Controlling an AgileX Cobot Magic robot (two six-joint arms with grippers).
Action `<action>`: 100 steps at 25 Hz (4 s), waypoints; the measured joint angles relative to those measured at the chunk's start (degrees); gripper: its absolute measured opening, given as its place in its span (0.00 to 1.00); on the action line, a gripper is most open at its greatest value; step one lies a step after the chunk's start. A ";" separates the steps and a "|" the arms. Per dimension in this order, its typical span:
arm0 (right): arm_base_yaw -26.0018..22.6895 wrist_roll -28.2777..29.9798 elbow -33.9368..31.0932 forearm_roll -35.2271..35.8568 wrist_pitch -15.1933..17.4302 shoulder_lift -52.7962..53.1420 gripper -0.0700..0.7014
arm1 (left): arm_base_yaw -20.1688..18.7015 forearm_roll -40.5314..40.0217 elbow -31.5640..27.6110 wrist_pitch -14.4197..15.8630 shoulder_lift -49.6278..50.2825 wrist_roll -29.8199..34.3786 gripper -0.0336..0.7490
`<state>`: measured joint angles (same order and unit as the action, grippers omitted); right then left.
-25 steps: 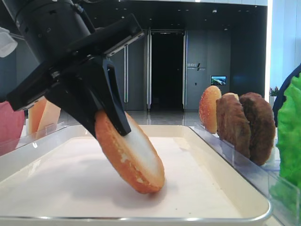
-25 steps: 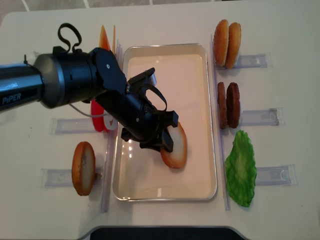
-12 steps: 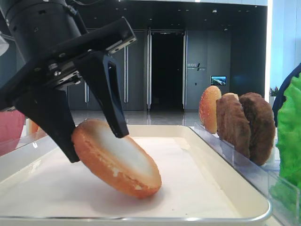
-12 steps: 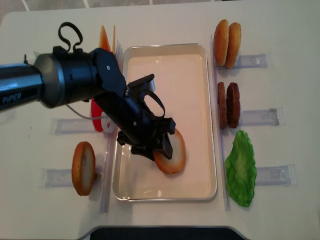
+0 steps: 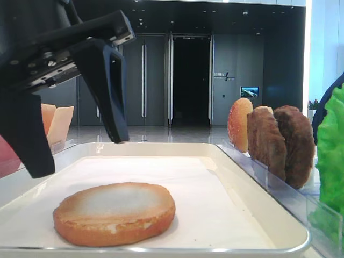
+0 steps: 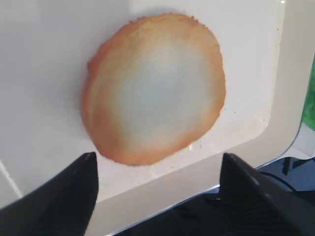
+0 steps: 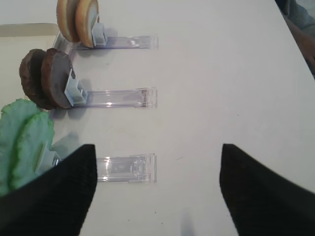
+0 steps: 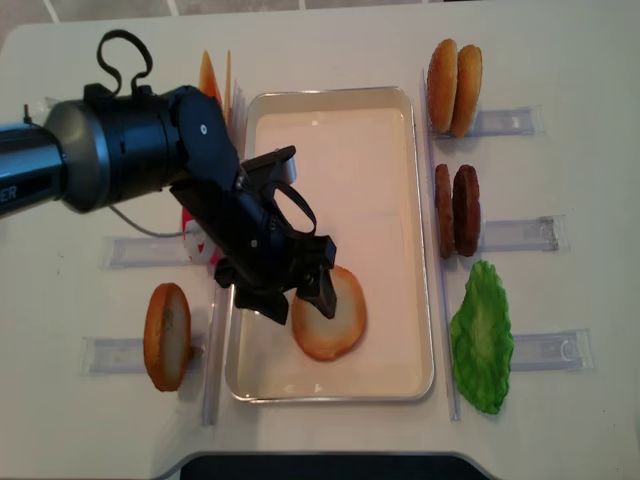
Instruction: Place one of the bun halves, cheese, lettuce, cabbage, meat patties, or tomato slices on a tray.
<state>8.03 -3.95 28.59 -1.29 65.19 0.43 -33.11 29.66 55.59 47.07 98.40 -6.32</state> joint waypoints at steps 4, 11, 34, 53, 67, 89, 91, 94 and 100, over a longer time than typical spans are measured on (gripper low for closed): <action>0.00 0.00 0.00 0.00 0.00 0.00 0.77 | 0.07 -4.30 0.00 2.63 -1.79 -3.45 0.80; 0.00 0.00 0.00 0.00 0.00 0.00 0.77 | 0.07 -14.41 1.14 9.94 -6.28 -9.05 0.80; 0.00 0.00 0.00 0.00 0.00 0.00 0.77 | 4.95 -27.05 7.32 22.53 -18.43 -9.88 0.80; 0.00 0.00 0.00 0.00 0.00 0.00 0.77 | 42.63 -31.27 7.32 23.15 -25.50 5.22 0.73; 0.00 0.00 0.00 0.00 0.00 0.00 0.77 | 42.70 -31.54 -5.51 23.98 -51.07 5.40 0.73; 0.00 0.00 0.00 0.00 0.00 0.00 0.77 | 42.37 -25.08 -27.17 18.94 -84.05 11.41 0.73; 0.00 0.00 0.00 0.00 0.00 0.00 0.77 | 41.39 -24.84 -27.51 18.41 -85.79 11.86 0.73; 0.00 0.00 0.00 0.00 0.00 0.00 0.77 | 39.38 -24.77 -27.58 17.97 -88.47 12.30 0.73; 0.00 0.00 0.00 0.00 0.00 0.00 0.77 | 38.85 -24.77 -27.58 17.95 -94.11 12.53 0.73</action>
<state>8.03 -3.95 28.59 -1.29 65.19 0.43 5.74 4.89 28.01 65.02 4.29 6.21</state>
